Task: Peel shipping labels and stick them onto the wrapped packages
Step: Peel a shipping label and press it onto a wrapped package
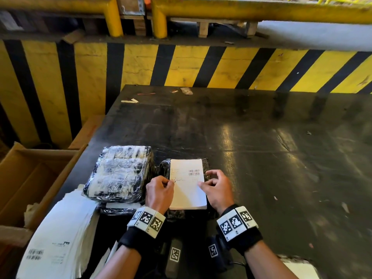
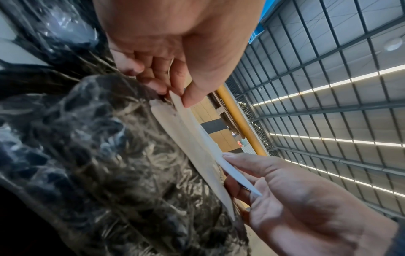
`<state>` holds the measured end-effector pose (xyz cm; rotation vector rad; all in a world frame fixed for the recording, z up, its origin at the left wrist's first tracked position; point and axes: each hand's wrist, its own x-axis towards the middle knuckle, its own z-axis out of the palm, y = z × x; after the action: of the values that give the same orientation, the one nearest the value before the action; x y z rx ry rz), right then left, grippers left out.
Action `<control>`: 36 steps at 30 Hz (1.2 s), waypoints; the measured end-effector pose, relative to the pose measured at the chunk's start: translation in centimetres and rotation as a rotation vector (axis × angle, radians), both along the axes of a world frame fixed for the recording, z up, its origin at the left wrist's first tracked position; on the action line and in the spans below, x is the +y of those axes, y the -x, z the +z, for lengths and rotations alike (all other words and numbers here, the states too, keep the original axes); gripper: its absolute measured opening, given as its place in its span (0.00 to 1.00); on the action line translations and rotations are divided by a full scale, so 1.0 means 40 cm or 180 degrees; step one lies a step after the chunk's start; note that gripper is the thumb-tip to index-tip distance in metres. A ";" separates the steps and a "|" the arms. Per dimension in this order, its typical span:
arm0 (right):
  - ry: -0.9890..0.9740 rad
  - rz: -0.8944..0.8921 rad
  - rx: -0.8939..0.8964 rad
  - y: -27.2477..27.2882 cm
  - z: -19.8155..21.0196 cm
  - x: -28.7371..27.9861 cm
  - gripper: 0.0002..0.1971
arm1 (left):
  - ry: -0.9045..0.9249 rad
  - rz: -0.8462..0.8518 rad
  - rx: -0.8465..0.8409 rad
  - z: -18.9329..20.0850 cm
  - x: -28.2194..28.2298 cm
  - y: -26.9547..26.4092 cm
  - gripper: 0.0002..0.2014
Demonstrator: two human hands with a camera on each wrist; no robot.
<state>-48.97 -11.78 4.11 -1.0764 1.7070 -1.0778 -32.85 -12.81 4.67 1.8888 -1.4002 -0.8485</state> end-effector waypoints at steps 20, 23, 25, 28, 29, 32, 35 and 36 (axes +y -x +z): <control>-0.0167 0.0015 0.0287 0.005 -0.022 -0.019 0.20 | -0.0127 -0.0077 -0.0235 0.015 -0.007 0.008 0.13; -0.0253 -0.0006 0.0339 0.005 -0.024 -0.025 0.20 | -0.0164 -0.0061 -0.0301 0.015 -0.010 0.008 0.13; -0.0307 -0.0004 0.0357 0.005 -0.023 -0.028 0.21 | -0.0212 -0.0072 -0.0338 0.015 -0.013 0.007 0.13; -0.0384 0.0009 0.0338 0.005 -0.022 -0.034 0.21 | -0.0277 -0.0126 -0.0377 0.016 -0.014 0.004 0.14; -0.0410 0.0018 0.0329 0.006 -0.022 -0.036 0.22 | -0.0306 -0.0132 -0.0397 0.017 -0.013 0.003 0.14; -0.0469 0.0044 0.0365 0.007 -0.021 -0.040 0.22 | -0.0399 -0.0175 -0.0469 0.021 -0.016 0.003 0.15; -0.0493 0.0071 0.0428 0.008 -0.015 -0.041 0.22 | -0.0461 -0.0190 -0.0526 0.025 -0.018 0.000 0.17; -0.0507 0.0080 0.0455 0.009 -0.012 -0.042 0.22 | -0.0476 -0.0200 -0.0553 0.024 -0.018 0.000 0.18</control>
<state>-49.35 -13.44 3.62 -1.0914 1.8532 -0.8505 -32.83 -13.52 5.64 2.0833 -1.5444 -0.8572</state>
